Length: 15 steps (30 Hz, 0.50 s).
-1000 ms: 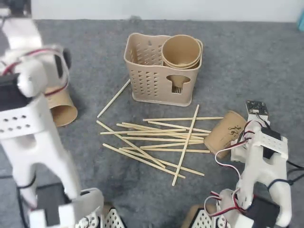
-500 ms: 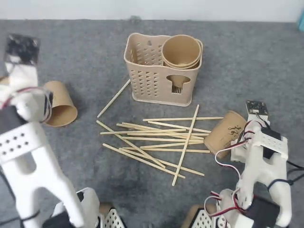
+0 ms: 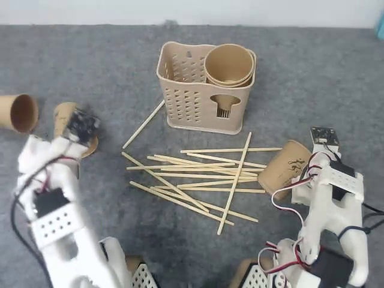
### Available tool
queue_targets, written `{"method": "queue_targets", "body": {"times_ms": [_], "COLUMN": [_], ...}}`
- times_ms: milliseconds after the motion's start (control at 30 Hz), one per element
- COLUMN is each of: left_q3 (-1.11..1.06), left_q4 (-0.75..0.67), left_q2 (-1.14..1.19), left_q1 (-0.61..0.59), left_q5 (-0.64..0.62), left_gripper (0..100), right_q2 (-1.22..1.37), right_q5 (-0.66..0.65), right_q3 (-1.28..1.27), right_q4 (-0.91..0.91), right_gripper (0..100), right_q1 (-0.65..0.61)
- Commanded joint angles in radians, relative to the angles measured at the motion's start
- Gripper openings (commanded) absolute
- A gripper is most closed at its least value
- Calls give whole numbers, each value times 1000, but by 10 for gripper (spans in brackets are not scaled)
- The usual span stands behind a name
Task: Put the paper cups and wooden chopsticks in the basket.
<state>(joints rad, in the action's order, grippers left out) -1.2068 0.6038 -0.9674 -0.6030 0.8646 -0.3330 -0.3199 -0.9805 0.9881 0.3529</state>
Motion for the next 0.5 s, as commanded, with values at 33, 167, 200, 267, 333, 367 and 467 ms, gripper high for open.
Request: {"method": "queue_targets", "body": {"times_ms": [33,167,200,267,333,367,467], "left_q3": [-125,-199,-200,-200,-194,-182,-140], "left_q4": [-153,-233,-233,-235,-236,-236,-236], "left_q2": [-104,-126,-123,-109,-89,-80,-40], "left_q1": [-6,-6,-6,-6,-6,-5,-5], "left_q5": [43,63,68,75,91,94,92], "left_gripper": [163,163,163,163,163,163,164], "right_q2": [-18,-27,-28,-28,-28,-28,-28], "right_q5": [-3,-3,-3,-3,-3,-3,-3], "right_q3": [-2,-17,-17,-17,-17,-17,-17], "right_q4": [-5,-5,-5,-5,-5,-5,-5], "right_gripper": [140,140,140,140,140,140,140], "right_q1": [-13,-13,-13,-13,-13,-13,-13]}}
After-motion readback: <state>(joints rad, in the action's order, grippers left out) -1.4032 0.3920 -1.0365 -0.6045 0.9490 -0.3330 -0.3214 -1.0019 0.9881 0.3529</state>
